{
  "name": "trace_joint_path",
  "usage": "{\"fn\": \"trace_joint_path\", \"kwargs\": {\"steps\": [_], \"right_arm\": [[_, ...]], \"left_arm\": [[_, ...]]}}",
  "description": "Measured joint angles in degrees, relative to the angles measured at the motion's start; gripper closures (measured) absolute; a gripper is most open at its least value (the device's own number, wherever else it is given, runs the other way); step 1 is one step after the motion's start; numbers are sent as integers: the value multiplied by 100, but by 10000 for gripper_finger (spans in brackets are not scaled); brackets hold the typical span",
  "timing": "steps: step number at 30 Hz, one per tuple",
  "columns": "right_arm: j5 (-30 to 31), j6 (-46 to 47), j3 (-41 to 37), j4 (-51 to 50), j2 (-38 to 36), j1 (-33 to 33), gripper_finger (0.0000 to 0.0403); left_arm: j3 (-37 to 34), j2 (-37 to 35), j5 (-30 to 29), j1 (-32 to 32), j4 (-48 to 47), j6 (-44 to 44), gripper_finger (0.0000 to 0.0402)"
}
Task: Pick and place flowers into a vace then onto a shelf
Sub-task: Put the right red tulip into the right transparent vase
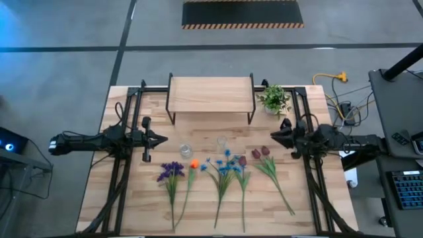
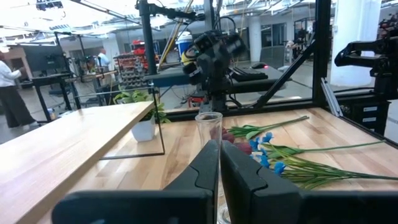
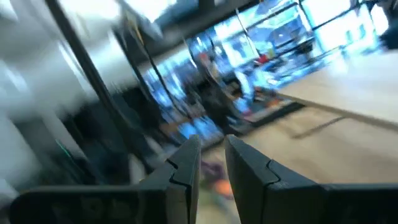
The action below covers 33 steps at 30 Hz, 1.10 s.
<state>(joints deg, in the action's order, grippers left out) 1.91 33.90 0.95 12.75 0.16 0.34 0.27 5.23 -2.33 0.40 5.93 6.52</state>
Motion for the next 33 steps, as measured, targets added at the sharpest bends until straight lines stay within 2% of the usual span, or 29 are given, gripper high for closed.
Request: {"fn": "trace_joint_path", "kwargs": {"steps": [2,6,9,11,14,17,19,22,24,29,33], "right_arm": [[162,481,0,449,-2,0,335],[413,575,0,1304,-2,2,335],[867,804,0,1669,-2,0,335],[1154,1031,0,1817,-2,0,335],[1308,1244,0,1791,5,1,335],[1084,1288,0,1798,96,2,335],[823,1399,0,1796,190,2,335],[411,1409,0,1805,369,2,335],[133,1405,0,1800,480,2,335],[-307,1710,0,1827,690,31,335],[-527,1737,87,1919,1018,159,335]], "left_arm": [[0,19,0,0,2,-2,402],[0,22,-25,0,16,-2,402],[0,38,-105,0,470,-111,402],[0,35,-28,-6,1039,-804,402],[0,31,41,-9,2018,-2513,402],[-2,33,24,-9,2873,-3486,402],[-4,24,-45,-7,3366,-3392,402],[-4,24,-100,-4,3705,-2522,402],[-4,22,-100,-4,3798,-2282,402],[-3,24,-99,-4,4084,-3306,402],[-3,24,-98,-4,4250,-3348,402]]}}
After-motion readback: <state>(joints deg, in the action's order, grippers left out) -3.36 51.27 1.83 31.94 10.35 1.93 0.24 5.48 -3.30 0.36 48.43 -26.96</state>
